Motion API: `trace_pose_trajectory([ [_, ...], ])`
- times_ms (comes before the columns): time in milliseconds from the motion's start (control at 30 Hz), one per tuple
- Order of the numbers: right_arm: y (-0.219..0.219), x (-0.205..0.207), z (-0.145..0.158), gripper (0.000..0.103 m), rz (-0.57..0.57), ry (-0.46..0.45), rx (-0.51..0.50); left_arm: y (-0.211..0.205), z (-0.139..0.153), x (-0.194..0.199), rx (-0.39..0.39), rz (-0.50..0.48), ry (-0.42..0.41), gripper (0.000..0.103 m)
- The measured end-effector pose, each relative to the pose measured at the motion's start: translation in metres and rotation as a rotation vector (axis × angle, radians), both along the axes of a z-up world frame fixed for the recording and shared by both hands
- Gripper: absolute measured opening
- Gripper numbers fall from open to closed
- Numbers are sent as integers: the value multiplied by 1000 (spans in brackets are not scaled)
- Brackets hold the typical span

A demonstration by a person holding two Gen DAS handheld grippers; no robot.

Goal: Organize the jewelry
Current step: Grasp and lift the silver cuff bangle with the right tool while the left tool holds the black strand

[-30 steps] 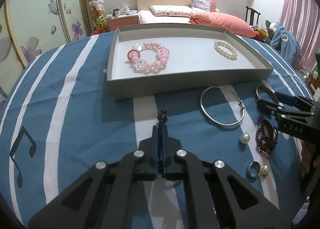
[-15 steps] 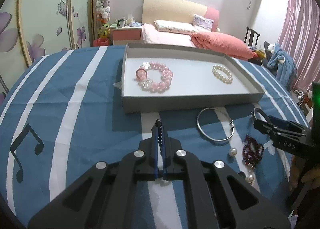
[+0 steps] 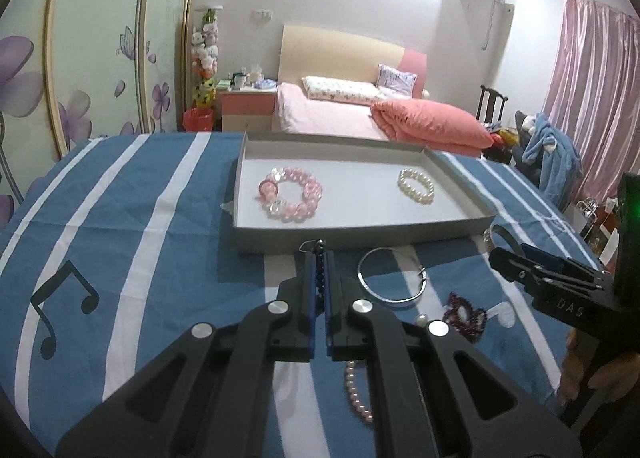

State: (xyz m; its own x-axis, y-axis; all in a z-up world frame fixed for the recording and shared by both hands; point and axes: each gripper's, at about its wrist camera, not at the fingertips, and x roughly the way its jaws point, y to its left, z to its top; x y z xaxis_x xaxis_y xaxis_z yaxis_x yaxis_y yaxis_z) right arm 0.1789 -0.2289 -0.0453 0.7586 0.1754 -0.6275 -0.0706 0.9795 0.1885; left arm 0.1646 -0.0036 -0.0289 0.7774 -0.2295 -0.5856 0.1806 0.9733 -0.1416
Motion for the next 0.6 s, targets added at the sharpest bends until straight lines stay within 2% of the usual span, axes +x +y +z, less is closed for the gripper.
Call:
trace_pose_trajectory([
  [233, 7, -17, 19, 67, -9, -125, -15, -7, 20, -18, 9, -1, -97, 4],
  [600, 13, -38, 42, 68, -52, -324, -55, -13, 39, -30, 13, 5, -178, 4],
])
